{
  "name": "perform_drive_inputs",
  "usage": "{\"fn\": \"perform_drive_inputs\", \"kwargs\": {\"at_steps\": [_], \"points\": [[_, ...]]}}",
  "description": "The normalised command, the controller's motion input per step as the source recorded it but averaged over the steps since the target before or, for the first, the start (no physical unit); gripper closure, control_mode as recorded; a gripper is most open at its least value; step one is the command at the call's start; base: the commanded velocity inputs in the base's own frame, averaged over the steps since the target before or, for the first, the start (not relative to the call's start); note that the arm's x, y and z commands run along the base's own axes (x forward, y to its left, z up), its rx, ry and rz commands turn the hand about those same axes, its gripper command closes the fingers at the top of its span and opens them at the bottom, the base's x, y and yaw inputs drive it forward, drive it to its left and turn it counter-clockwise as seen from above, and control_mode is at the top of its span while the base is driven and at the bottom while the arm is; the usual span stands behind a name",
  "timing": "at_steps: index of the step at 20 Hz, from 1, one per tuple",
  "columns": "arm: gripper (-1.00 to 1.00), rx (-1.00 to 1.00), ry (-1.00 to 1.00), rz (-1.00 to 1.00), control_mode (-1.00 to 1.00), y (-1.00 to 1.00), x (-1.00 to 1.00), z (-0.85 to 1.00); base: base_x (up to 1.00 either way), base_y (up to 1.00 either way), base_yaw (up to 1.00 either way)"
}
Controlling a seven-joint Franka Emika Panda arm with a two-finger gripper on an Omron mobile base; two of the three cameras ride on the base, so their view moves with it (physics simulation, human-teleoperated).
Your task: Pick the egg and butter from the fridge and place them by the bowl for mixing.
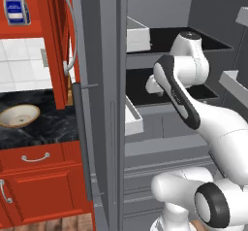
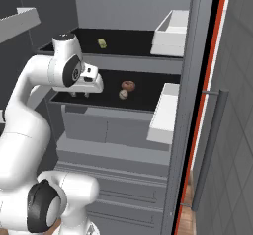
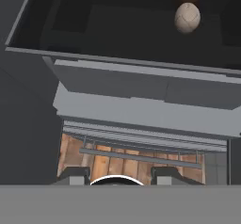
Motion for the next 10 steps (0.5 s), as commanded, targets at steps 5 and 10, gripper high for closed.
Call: {"fn": "perform_drive_inputs", "kwargs": {"at_steps": [5,10], "points": [[-1.0,0.0,0.0,0.0,-1.0,0.0,0.0,0.03,0.0,0.0,0.0],[-1.0,0.0,-0.16,0.02,-1.0,0.04,-0.03,0.66,0.0,0.0,0.0]]}}
